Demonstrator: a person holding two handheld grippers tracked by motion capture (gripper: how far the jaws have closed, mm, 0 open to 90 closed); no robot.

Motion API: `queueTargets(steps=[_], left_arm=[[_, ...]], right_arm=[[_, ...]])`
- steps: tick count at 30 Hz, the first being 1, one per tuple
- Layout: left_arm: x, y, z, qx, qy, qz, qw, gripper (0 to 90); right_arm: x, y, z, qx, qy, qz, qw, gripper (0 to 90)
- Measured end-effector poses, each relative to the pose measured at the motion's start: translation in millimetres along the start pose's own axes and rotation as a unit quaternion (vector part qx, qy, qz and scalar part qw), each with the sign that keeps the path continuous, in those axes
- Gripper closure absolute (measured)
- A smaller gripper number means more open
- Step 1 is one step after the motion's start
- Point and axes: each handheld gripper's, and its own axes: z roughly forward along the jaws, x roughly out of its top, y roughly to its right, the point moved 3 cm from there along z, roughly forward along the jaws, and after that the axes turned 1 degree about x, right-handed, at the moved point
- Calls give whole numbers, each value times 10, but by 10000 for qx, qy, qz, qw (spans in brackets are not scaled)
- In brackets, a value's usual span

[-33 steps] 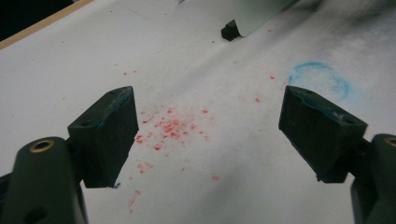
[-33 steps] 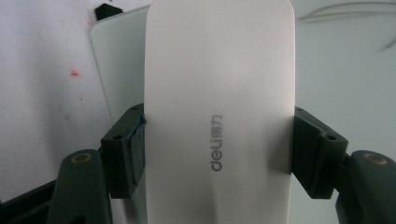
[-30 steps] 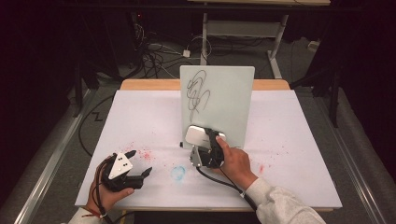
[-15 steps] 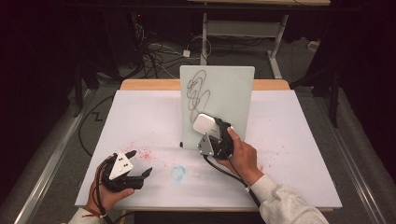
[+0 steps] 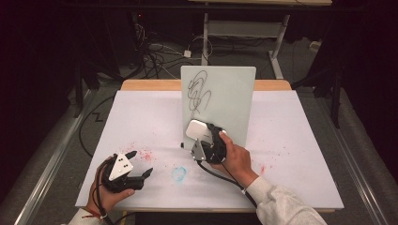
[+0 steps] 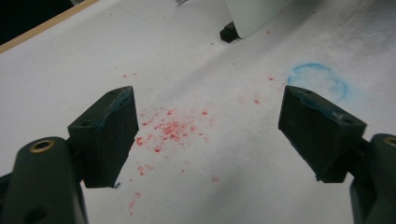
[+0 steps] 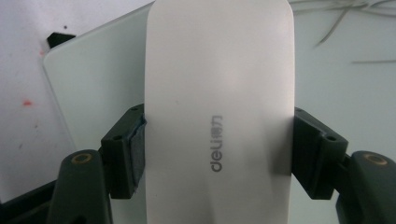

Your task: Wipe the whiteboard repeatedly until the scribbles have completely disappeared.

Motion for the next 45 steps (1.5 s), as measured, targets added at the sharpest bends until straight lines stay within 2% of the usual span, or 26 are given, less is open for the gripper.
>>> queueTargets(steps=[5,12,16,19,23,26,32,34,36,39,40,43,45], left_arm=[[4,5,-6,-1,21,-2,10000,190],[1,4,-13,-6,34,-10,10000,190],[-2,0,-22,-1,53,-36,10000,189],[-4,-3,-23,-1,53,-46,10000,189],[0,1,-23,-9,60,-41,10000,189],[1,3,-17,-15,53,-45,10000,189],[5,10,-17,-47,43,-19,10000,189],[5,11,-18,-51,43,-16,10000,189],[5,11,-20,-53,61,-26,10000,189],[2,6,-26,-51,69,-36,10000,189],[-1,2,-28,-52,53,-26,10000,189],[-6,-1,-29,-64,43,-25,10000,189],[-8,-1,-33,-63,56,-37,10000,189]], right_arm=[[91,149,9,-135,38,139,9998,308],[181,583,-14,-343,131,666,9971,308],[172,781,-43,-543,147,1068,9927,308],[131,909,-62,-503,190,1441,9881,308],[139,900,-59,-607,185,1441,9875,307],[146,827,-50,-560,194,1564,9859,307],[223,535,-1,-334,166,1230,9917,307],[258,469,11,-203,162,1173,9928,307],[286,445,27,-238,188,1112,9933,307],[292,503,18,-180,228,1185,9925,307],[291,549,19,-266,260,1191,9922,307],[275,740,-4,-368,324,1509,9873,307],[268,870,-16,-520,348,1713,9832,307]])
